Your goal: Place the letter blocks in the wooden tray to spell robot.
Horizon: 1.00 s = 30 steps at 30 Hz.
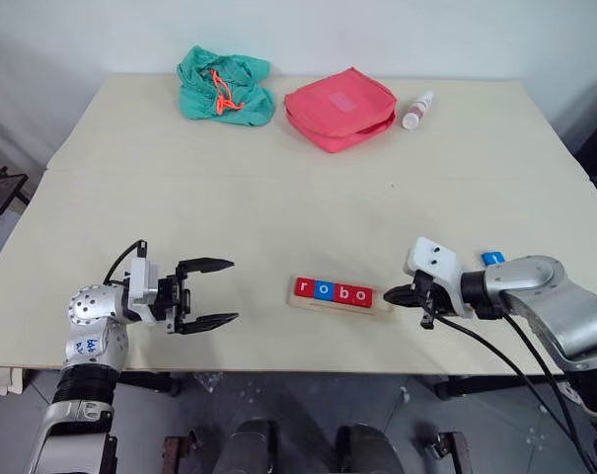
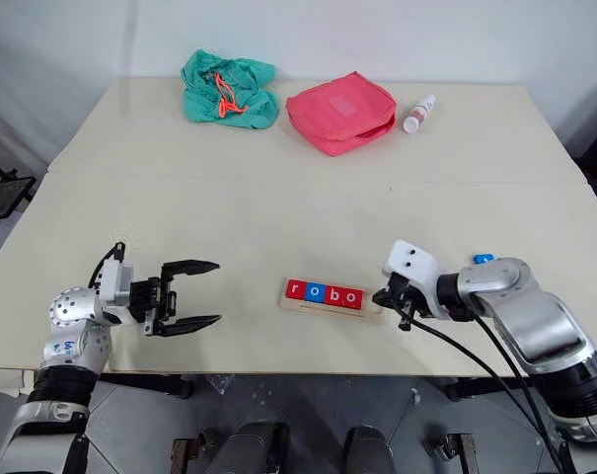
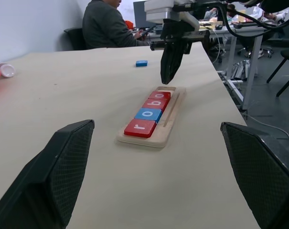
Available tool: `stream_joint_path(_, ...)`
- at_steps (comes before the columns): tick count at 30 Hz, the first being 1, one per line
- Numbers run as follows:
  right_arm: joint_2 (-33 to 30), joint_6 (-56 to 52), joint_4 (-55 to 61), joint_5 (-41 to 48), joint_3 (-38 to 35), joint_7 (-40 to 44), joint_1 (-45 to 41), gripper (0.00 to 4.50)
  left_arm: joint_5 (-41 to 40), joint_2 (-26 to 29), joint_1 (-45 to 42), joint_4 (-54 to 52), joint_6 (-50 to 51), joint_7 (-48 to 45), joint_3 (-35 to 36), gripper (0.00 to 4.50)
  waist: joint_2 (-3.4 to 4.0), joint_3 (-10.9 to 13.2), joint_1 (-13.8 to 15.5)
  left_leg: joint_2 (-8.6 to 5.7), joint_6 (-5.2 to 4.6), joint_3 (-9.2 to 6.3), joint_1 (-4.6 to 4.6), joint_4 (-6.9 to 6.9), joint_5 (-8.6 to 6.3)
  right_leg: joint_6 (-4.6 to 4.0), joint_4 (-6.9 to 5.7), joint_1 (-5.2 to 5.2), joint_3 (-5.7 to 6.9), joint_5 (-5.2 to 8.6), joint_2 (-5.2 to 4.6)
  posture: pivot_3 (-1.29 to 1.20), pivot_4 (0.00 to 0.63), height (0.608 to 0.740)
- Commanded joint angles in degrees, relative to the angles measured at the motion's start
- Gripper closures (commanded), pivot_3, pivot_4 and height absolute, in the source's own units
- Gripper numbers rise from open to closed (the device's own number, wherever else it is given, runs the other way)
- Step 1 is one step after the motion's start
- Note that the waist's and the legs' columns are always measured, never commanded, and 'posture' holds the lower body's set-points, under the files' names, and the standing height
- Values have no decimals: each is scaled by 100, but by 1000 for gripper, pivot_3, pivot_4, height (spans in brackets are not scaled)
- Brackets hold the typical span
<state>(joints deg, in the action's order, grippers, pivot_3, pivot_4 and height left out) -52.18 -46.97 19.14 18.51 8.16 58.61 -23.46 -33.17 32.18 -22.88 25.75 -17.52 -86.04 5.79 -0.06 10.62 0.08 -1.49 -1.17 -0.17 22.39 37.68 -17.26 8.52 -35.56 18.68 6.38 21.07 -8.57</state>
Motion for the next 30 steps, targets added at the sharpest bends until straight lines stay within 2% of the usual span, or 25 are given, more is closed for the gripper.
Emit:
stream_joint_path(1, -91, -29, 347, 276, -536, -40, 224, 4441, 7, -16, -103, 40, -67, -420, 26, 0, 0, 0, 12, 0, 0, 0, 0, 0, 0, 0, 0, -1, 0, 0, 0, 0, 150, 740)
stream_joint_path(5, 270, 486, 412, 590, -1615, -295, 1006, 4441, 2, -37, -141, 83, -64, -448, 19, 0, -1, 0, 44, -1, -1, -3, 0, 0, 0, 0, 1, -3, 3, 0, 0, 0, 150, 740)
stream_joint_path(10, 616, 1087, 266, 507, -2716, -671, 2222, 4441, 1, -35, -188, 164, -66, -500, 21, 0, -2, 0, 131, -3, -1, 3, -1, 0, 0, 0, 1, -5, 4, 0, -1, 0, 150, 740)
stream_joint_path(13, 902, 1271, 35, 412, -3188, -1183, 2552, 3892, 10, -36, -230, 215, -64, -511, 16, 0, -2, 0, 132, -3, -1, 3, -2, 5, 0, 0, 1, -8, 3, 0, -1, 0, 150, 740)
stream_joint_path(18, 1291, 1714, -150, 341, -3844, -1651, 3154, 2244, 42, -89, -373, 363, -78, -526, -18, 0, -1, 0, 136, -2, -1, 4, -5, 3, 0, 0, -2, -7, 1, 0, 0, 0, 150, 740)
stream_joint_path(24, 1576, 1730, -248, 388, -4061, -2227, 3159, 84, 50, -146, -473, 444, -82, -582, -59, 0, 0, 0, 111, 2, -1, 11, -10, 1, 0, 0, -3, -8, -2, 0, 2, 0, 150, 740)
stream_joint_path(30, 1568, 1801, -618, 411, -4005, -2432, 2855, 30, 32, -149, -477, 394, -53, -608, -76, 0, 0, -1, 113, 2, -1, 15, -13, -2, 0, 0, -3, -7, -7, 0, 1, 0, 150, 740)
